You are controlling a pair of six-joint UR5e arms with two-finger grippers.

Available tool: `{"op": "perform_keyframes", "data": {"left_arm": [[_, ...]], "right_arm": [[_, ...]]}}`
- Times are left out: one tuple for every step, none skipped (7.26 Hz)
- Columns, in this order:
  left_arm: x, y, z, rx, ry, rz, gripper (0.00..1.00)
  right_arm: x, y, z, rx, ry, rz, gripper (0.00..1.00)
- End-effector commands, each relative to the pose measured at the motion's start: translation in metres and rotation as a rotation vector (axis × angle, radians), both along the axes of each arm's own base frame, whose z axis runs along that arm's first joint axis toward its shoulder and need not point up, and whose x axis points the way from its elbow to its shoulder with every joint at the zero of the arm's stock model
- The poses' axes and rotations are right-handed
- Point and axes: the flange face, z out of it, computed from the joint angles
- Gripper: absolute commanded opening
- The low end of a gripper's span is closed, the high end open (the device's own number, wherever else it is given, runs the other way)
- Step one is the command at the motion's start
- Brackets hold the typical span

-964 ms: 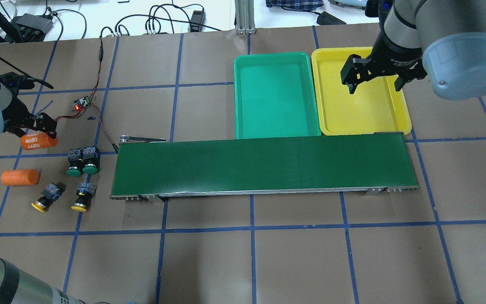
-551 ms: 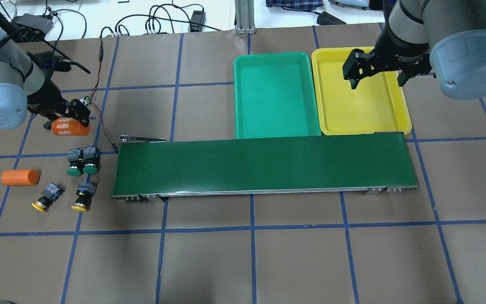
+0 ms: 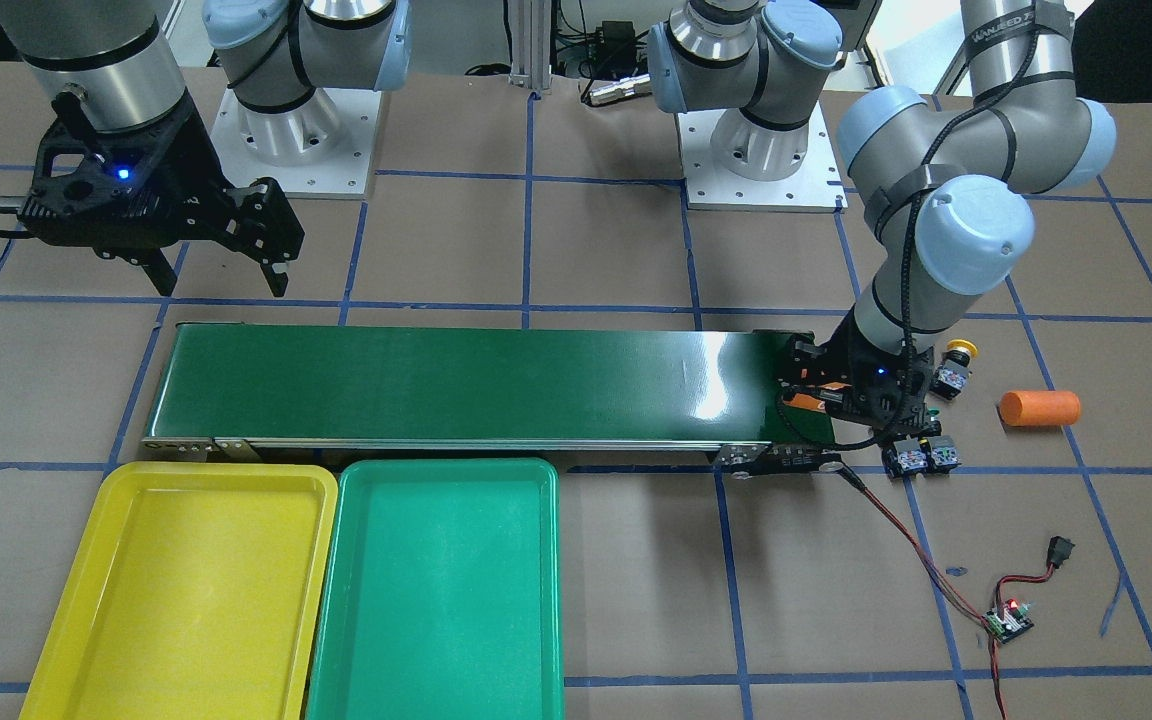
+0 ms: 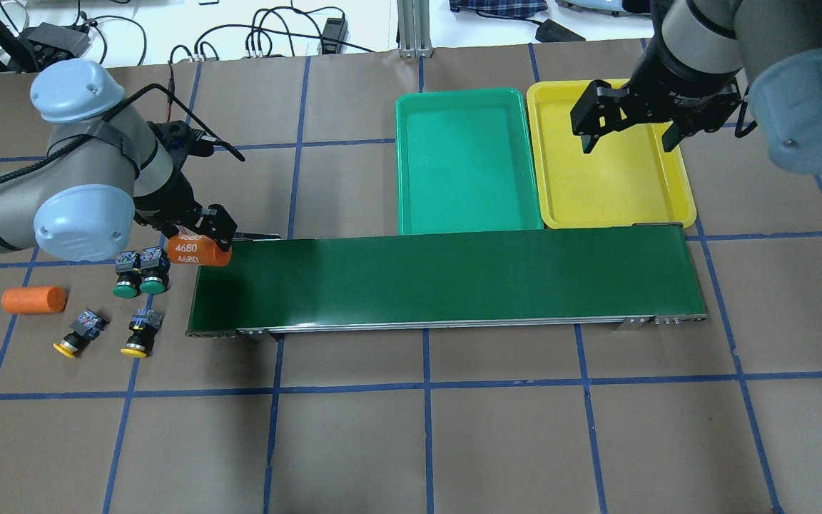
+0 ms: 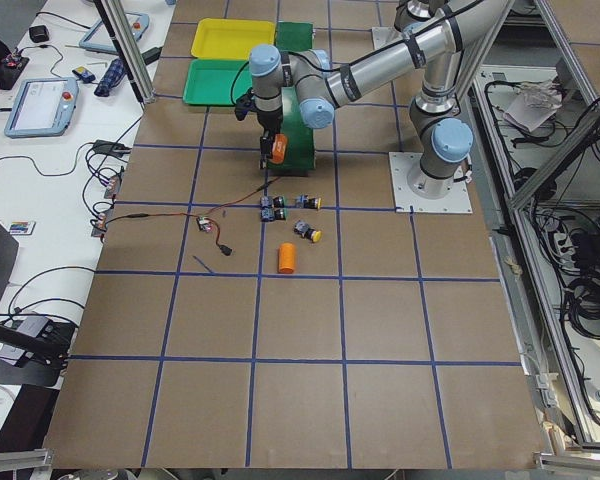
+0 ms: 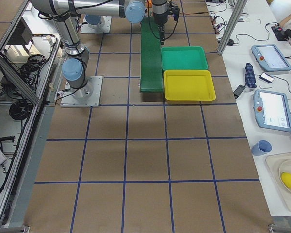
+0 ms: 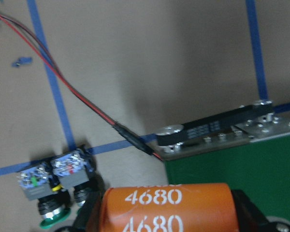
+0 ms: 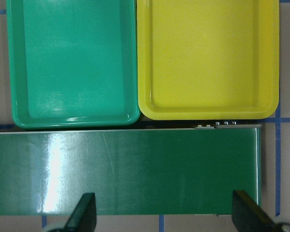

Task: Sort buttons by color to trays
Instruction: 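Carry the orange cylinder with the left gripper onto the belt and release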

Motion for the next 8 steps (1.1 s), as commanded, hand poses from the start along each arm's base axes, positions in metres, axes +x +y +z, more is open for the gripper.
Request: {"op": "perform_keyframes", "data": {"left_arm": [[-0.01, 0.007, -0.006, 0.017, -0.002, -0.011, 0.0], [-0.013, 0.006, -0.011, 0.03, 0.004, -0.011, 0.0], [-0.013, 0.005, -0.016, 0.041, 0.001, -0.012, 0.01], [-0.015, 0.005, -0.02, 0.049, 0.009, -0.01, 0.32], [-0.016, 0.006, -0.019, 0.049, 0.011, -0.01, 0.62], [-0.016, 0.006, -0.019, 0.052, 0.009, -0.01, 1.0], [-0.016, 0.008, -0.018, 0.062, 0.009, -0.01, 1.0], [-0.016, 0.009, -0.01, 0.048, 0.01, -0.012, 1.0]], "right_arm": [[0.007, 0.03, 0.022, 0.023, -0.046, 0.012, 1.0], [0.007, 0.057, 0.033, 0.068, -0.049, 0.007, 1.0], [0.008, 0.067, 0.044, 0.054, -0.05, 0.007, 1.0], [0.007, 0.063, 0.041, 0.049, -0.044, 0.019, 1.0], [0.006, 0.06, 0.037, 0.059, -0.03, 0.039, 1.0], [0.006, 0.057, 0.03, 0.07, -0.03, 0.05, 1.0], [0.007, 0.052, 0.023, 0.086, -0.036, 0.05, 1.0], [0.006, 0.048, 0.016, 0.102, -0.036, 0.048, 1.0]]}}
